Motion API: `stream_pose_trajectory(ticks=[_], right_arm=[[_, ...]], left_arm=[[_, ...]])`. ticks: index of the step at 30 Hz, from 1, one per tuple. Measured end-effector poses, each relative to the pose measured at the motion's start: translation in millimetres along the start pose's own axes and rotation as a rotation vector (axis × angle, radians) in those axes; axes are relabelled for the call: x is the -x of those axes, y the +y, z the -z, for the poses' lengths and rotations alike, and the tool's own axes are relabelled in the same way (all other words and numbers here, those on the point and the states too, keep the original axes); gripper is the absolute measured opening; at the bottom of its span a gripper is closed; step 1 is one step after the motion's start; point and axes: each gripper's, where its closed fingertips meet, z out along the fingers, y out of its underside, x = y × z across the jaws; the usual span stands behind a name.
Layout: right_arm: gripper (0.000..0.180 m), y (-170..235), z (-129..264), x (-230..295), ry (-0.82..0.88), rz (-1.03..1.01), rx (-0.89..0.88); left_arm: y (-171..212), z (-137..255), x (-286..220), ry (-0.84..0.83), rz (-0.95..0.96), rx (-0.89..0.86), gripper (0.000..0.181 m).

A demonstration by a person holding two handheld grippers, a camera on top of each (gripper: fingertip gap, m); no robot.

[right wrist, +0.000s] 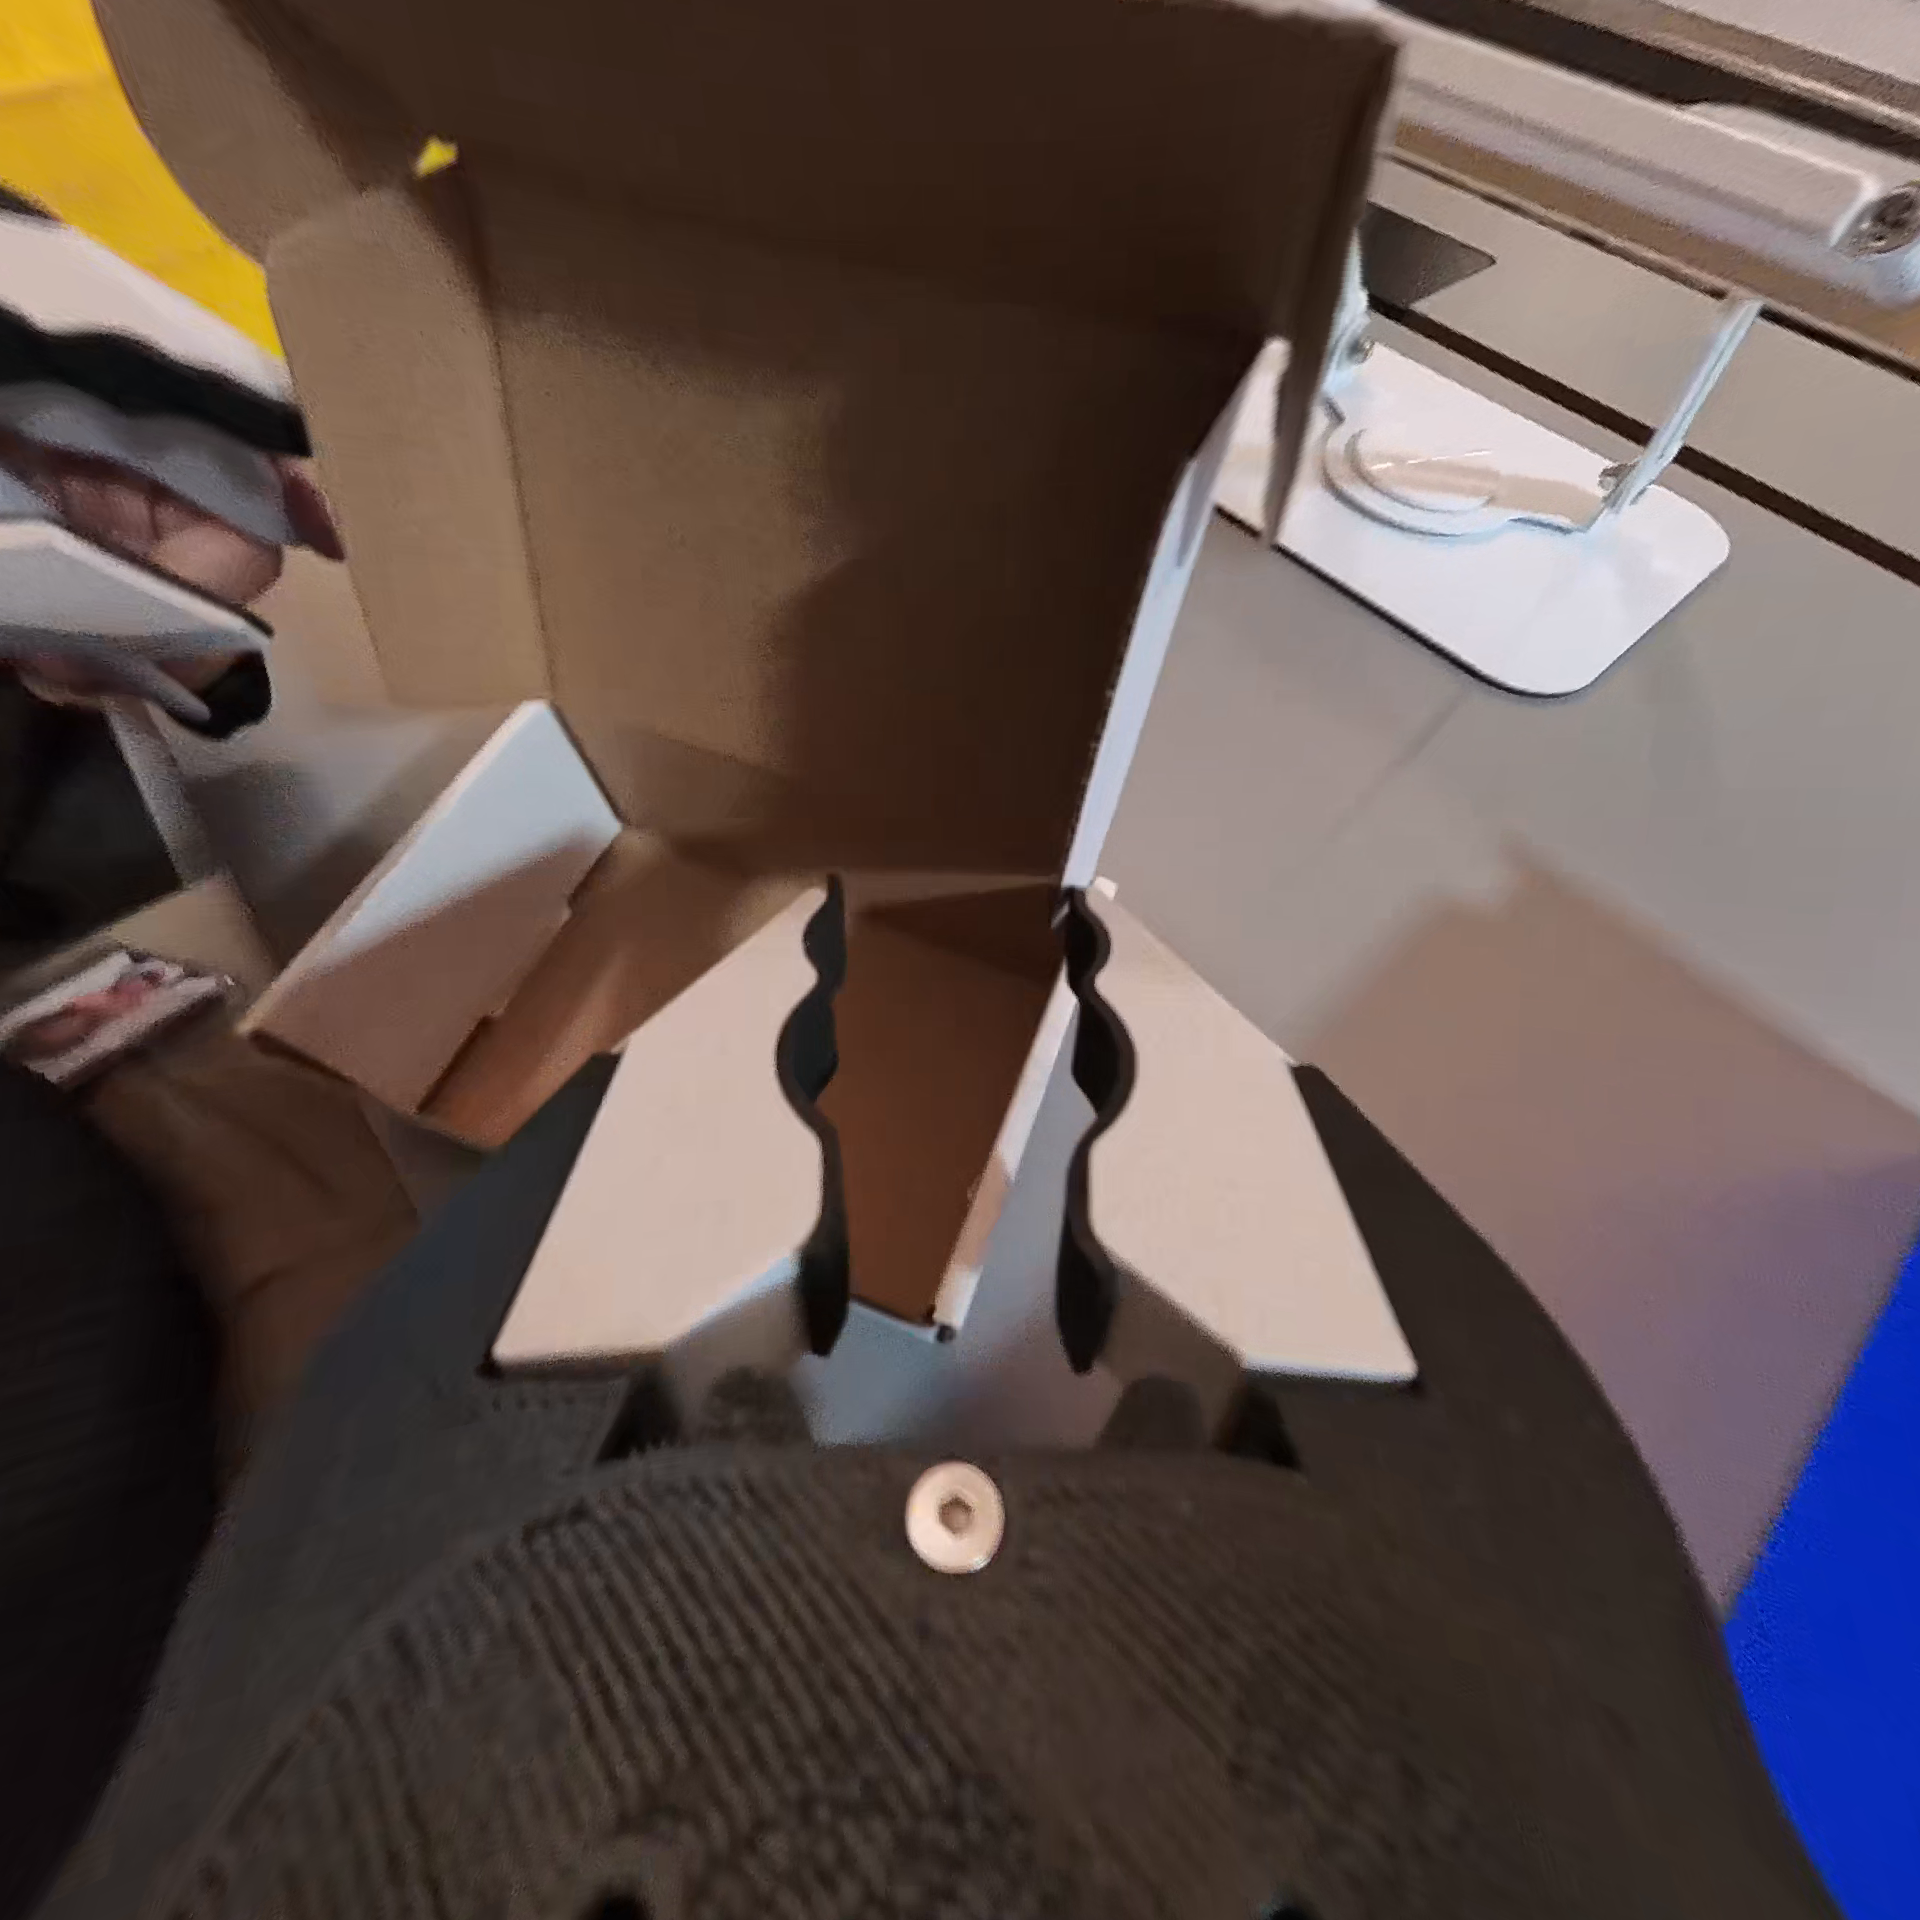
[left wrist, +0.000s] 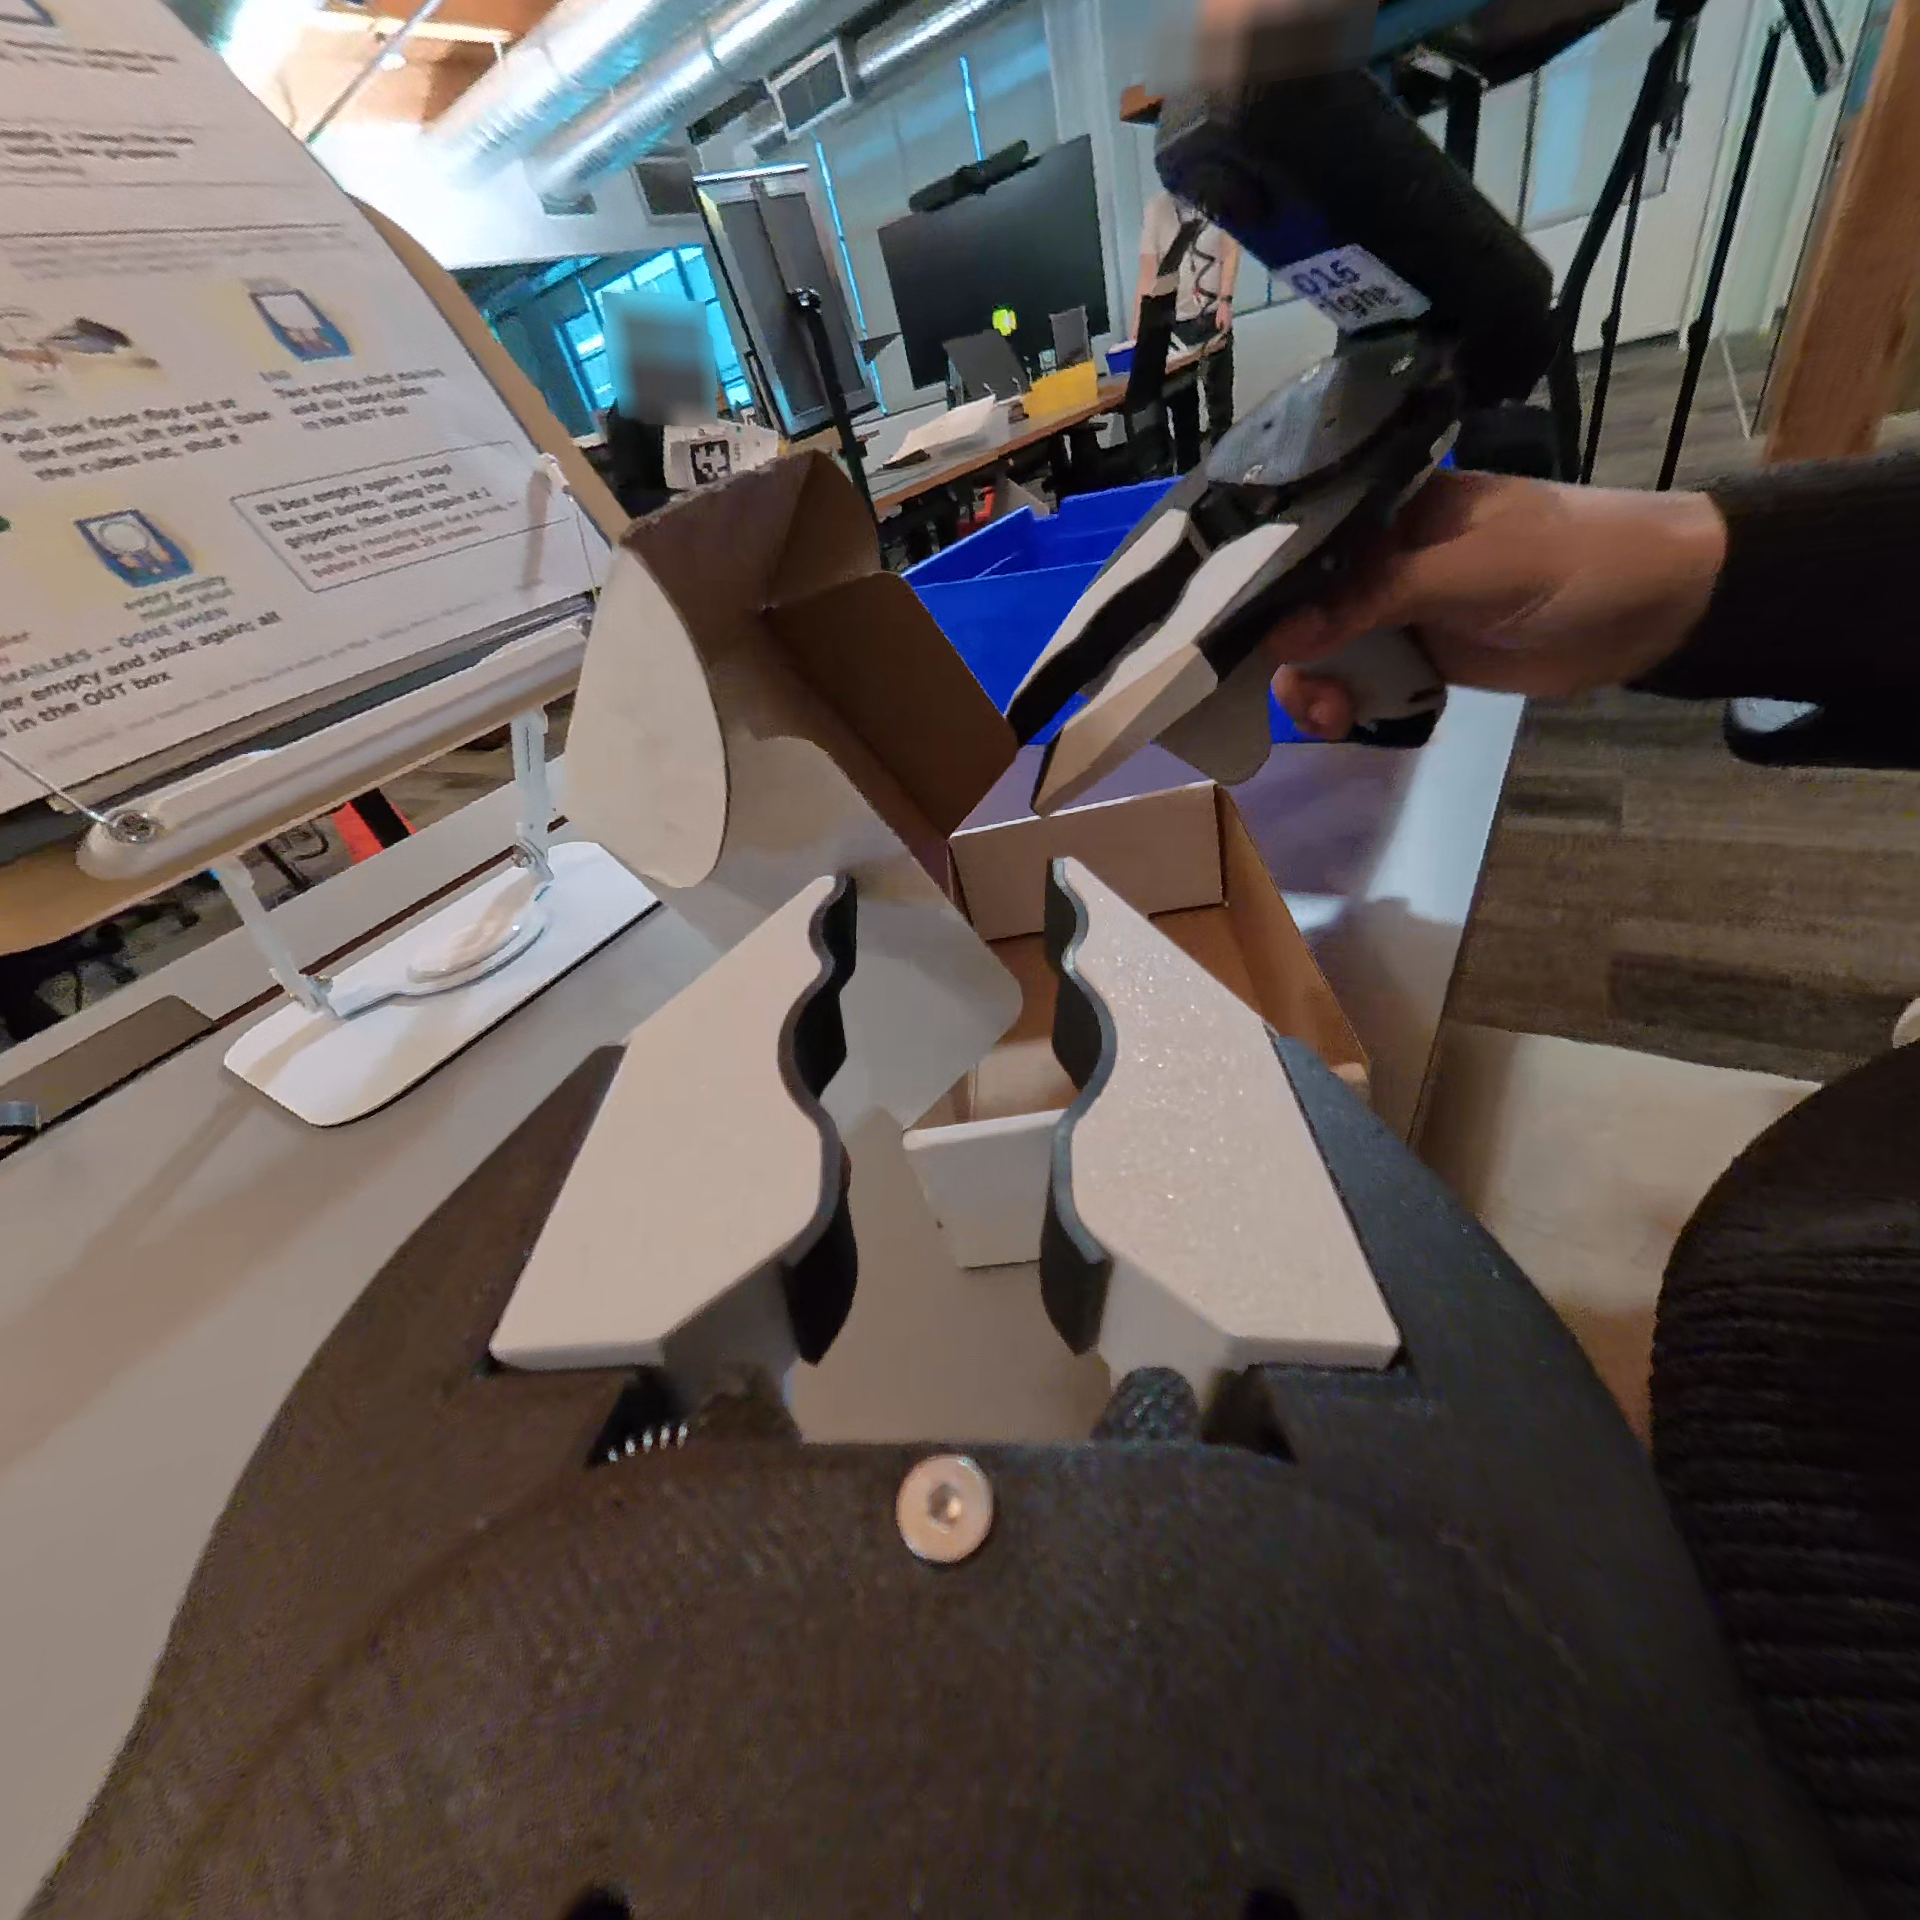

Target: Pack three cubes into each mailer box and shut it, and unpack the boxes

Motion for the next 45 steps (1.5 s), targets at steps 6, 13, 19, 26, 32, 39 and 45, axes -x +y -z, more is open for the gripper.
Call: stream_pose_trajectory(ticks=[6, 13, 19, 26, 32, 39, 45], right_arm=[[0.049, 27, -1, 16, 0.021, 0.095, 0.106], [0.051, 42, 22, 27, 0.044, 0.095, 0.117], [0.05, 34, 53, 15, 0.104, 0.024, 0.003], [0.053, -13, 85, 0, 0.263, 0.113, -0.258], [0.032, -27, 87, 13, 0.286, 0.231, -0.309], [0.006, -33, 93, 23, 0.386, 0.406, -0.266], [0.005, -30, 93, 25, 0.307, 0.313, -0.264]], left_arm=[[9, -2, -10, 0.045, -0.03, 0.045, 0.038], [39, 3, -29, 0.134, -0.064, 0.212, 0.054], [21, 10, -24, 0.044, -0.128, 0.144, 0.054], [-12, 18, 18, -0.2, -0.108, -0.01, 0.058], [-20, 15, 25, -0.246, -0.027, -0.053, 0.046], [-25, 10, 8, -0.226, -0.116, -0.031, 0.001], [-23, 11, 4, -0.195, -0.124, -0.026, 0.001]])
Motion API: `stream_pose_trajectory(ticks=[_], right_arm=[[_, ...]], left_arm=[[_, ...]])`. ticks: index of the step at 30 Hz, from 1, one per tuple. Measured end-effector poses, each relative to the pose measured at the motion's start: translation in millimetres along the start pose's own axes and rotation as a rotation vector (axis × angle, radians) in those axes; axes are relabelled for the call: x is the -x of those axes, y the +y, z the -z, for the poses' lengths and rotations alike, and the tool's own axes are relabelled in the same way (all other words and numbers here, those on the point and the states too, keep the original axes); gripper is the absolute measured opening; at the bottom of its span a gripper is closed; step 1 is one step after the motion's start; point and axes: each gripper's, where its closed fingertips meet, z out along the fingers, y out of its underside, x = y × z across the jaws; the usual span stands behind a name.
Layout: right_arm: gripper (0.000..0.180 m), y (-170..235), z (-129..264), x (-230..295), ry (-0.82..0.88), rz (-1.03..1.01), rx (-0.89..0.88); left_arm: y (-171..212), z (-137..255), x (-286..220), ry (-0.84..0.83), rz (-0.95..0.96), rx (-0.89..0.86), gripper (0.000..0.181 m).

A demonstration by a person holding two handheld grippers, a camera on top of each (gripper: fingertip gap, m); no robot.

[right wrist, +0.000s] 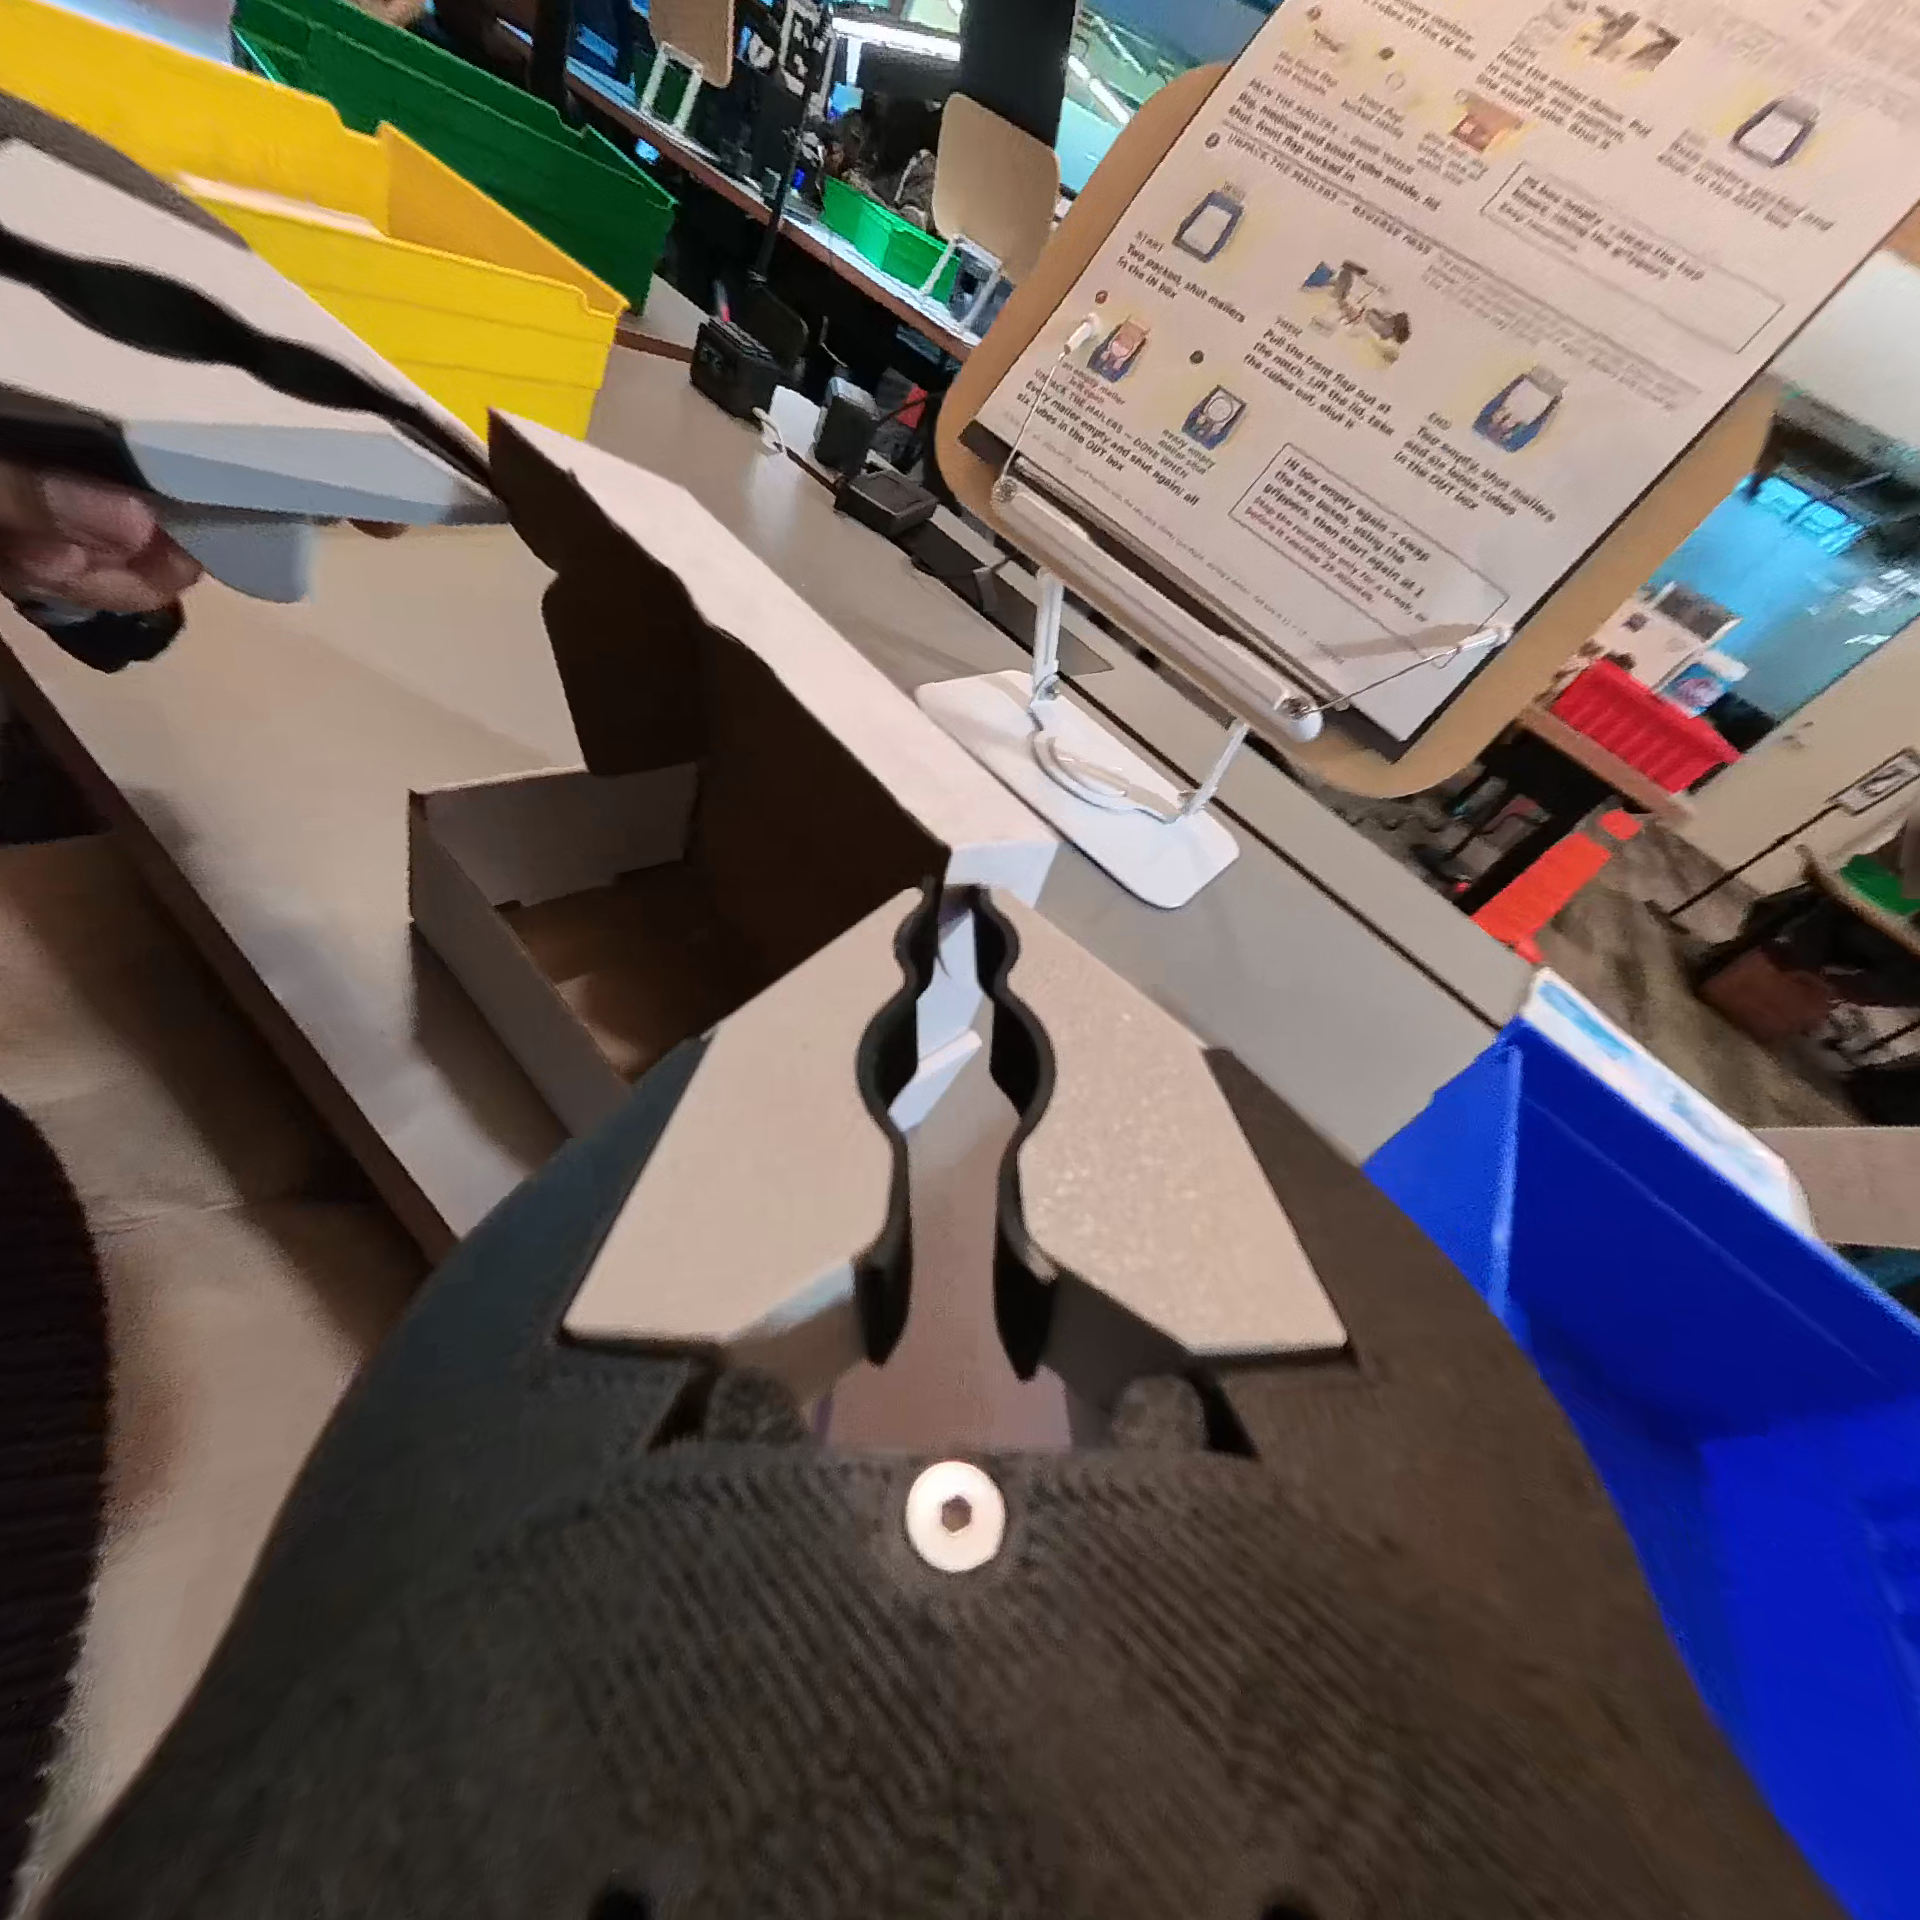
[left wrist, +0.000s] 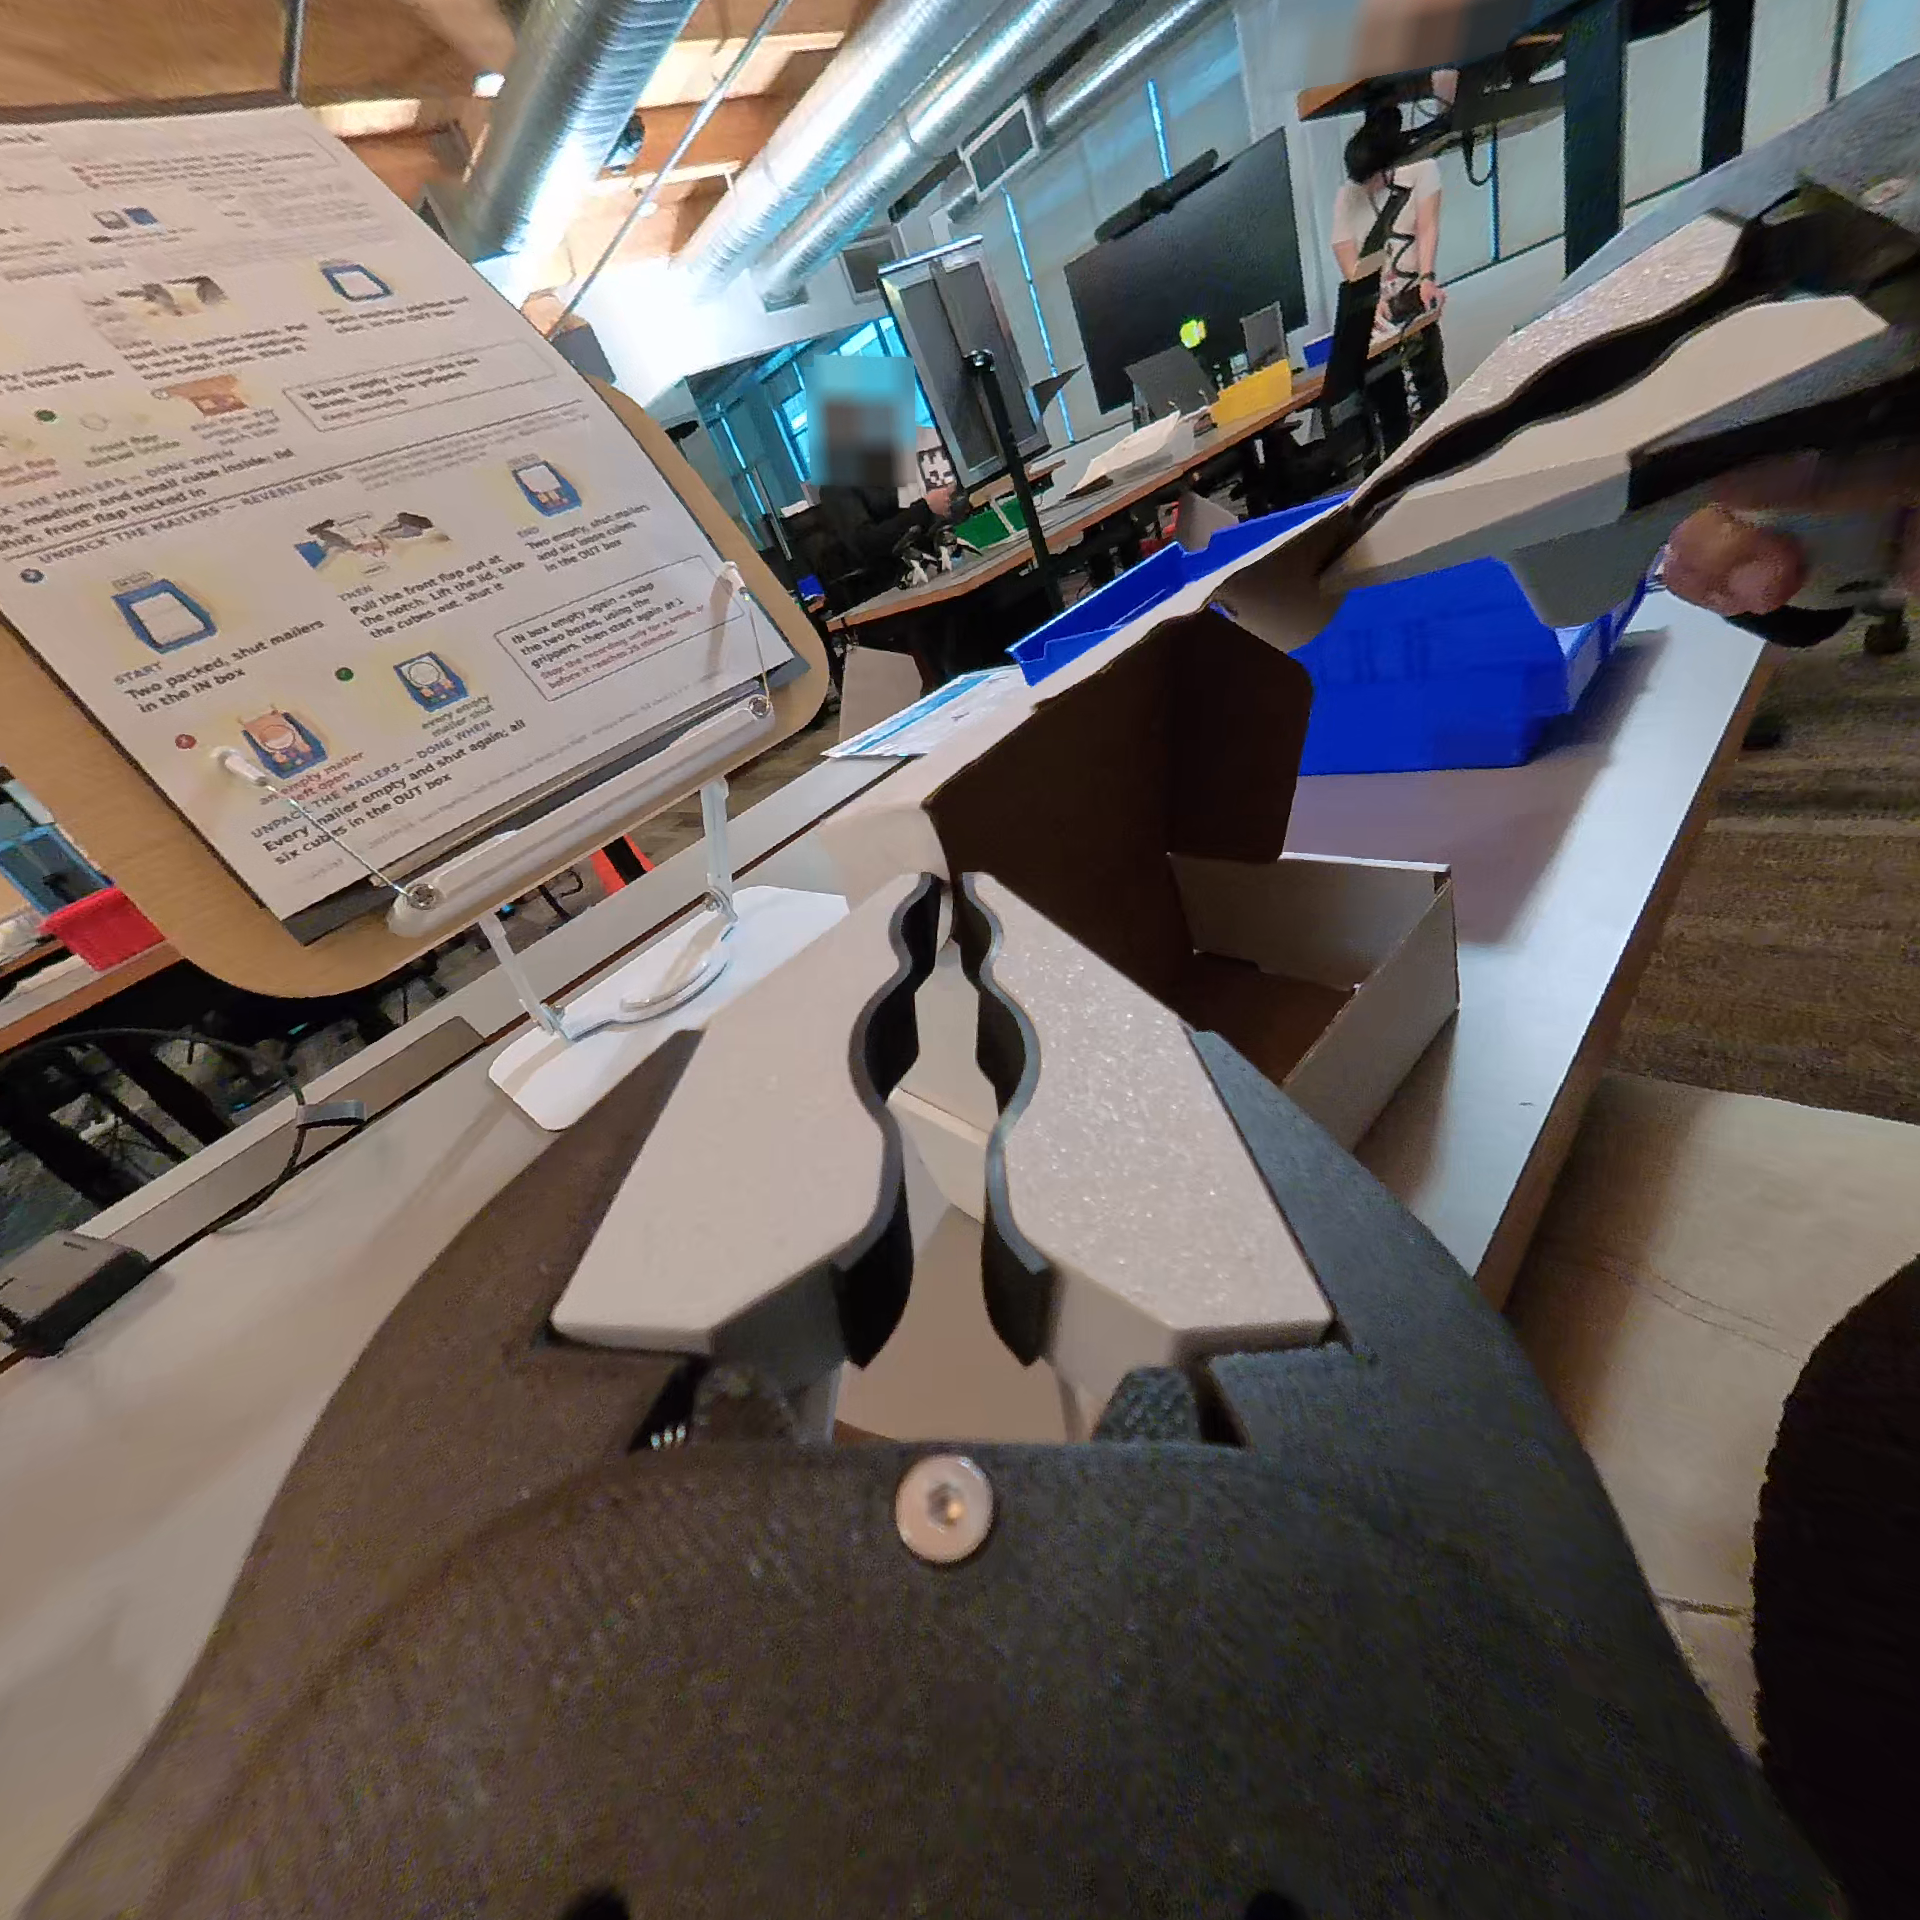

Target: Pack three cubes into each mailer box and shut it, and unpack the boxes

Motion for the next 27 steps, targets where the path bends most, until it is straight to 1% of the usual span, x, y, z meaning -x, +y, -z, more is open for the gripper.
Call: stream_pose_trajectory(ticks=[6, 10, 13, 14, 18, 19, 21, 22, 24, 27], right_arm=[[0.006, 7, -1, 6, -0.105, -0.144, 0.027], [0.004, 16, -2, 12, -0.154, -0.172, 0.07], [0.002, 19, -3, 12, -0.154, -0.157, 0.081], [0.003, 18, -3, 12, -0.149, -0.147, 0.077], [0.004, 17, -2, 8, -0.093, -0.063, 0.059], [0.009, 17, -3, 6, -0.067, -0.037, 0.054], [0.028, 17, -5, 3, -0.027, 0.003, 0.049], [0.033, 18, -7, 3, -0.012, 0.015, 0.051], [0.04, 18, -10, 2, 0.013, 0.031, 0.054], [0.043, 22, -13, 4, 0.006, 0.029, 0.068]], left_arm=[[6, 1, -4, 0.034, -0.017, 0.02, 0.001], [13, 0, -7, 0.054, -0.028, 0.046, 0.0], [17, 0, -8, 0.058, -0.049, 0.057, 0.002], [17, 0, -9, 0.06, -0.055, 0.054, 0.006], [17, -1, -10, 0.046, -0.078, 0.054, 0.033], [17, -2, -9, 0.037, -0.084, 0.057, 0.039], [18, -4, -6, 0.007, -0.094, 0.067, 0.041], [19, -5, -3, -0.017, -0.096, 0.076, 0.04], [23, -7, -2, -0.034, -0.11, 0.096, 0.04], [27, -9, -9, 0.001, -0.104, 0.109, 0.035]])
